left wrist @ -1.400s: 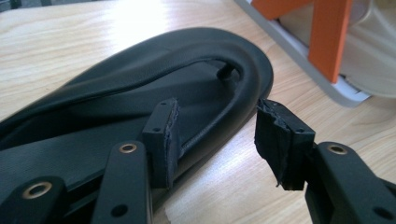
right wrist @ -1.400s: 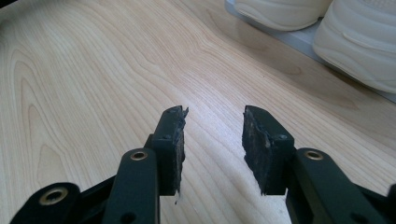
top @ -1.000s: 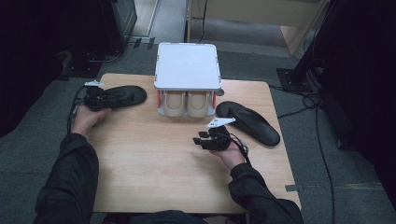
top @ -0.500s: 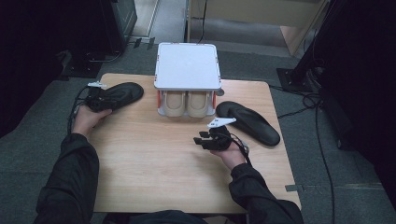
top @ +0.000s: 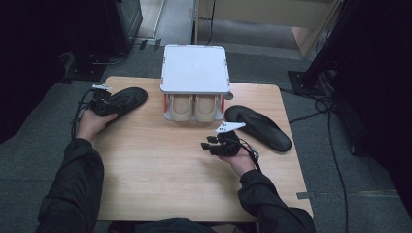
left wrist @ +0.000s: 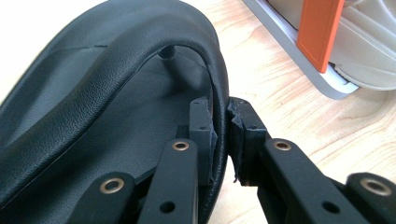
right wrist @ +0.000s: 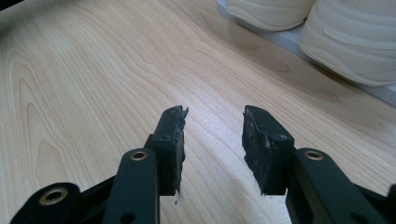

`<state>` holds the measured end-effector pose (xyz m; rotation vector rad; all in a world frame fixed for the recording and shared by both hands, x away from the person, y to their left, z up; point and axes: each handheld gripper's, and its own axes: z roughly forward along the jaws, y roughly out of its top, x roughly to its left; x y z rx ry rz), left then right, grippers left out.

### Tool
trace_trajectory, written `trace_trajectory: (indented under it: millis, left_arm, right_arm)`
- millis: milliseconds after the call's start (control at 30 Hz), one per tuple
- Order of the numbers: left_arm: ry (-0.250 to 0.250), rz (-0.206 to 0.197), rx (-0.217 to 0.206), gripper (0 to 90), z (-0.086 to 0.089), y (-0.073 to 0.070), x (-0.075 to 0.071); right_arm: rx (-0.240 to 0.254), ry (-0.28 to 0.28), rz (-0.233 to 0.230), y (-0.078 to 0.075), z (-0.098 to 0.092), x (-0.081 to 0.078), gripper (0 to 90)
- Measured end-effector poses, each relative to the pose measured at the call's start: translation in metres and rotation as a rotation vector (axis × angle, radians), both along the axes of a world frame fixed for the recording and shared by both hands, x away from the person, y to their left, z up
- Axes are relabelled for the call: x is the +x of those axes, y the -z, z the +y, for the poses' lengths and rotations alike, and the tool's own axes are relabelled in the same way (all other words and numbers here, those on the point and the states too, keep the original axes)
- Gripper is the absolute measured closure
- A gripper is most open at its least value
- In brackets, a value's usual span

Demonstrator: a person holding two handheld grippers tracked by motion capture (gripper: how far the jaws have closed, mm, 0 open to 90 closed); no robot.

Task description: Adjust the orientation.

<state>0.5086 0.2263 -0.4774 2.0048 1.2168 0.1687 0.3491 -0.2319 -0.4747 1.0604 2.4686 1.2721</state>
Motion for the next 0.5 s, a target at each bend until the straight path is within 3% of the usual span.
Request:
trace_trajectory:
  millis: [133, 233, 367, 500]
  left_arm:
    - [-0.024, 0.014, -0.011, 81.7, -0.003, -0.003, -0.003]
    - [-0.024, 0.013, -0.01, 82.2, -0.007, -0.006, -0.006]
    - [-0.028, 0.028, -0.044, 82.5, -0.011, -0.011, -0.012]
    - [-0.021, 0.029, -0.039, 82.7, -0.021, -0.016, -0.018]
  right_arm:
    - [0.001, -0.004, 0.001, 0.0, 0.001, 0.0, 59.4]
    - [0.0, -0.004, 0.005, 0.001, 0.002, 0.0, 59.4]
    - [-0.002, -0.009, 0.005, 0.001, 0.004, 0.0, 59.4]
    - [-0.005, -0.009, 0.008, 0.002, 0.005, 0.0, 59.3]
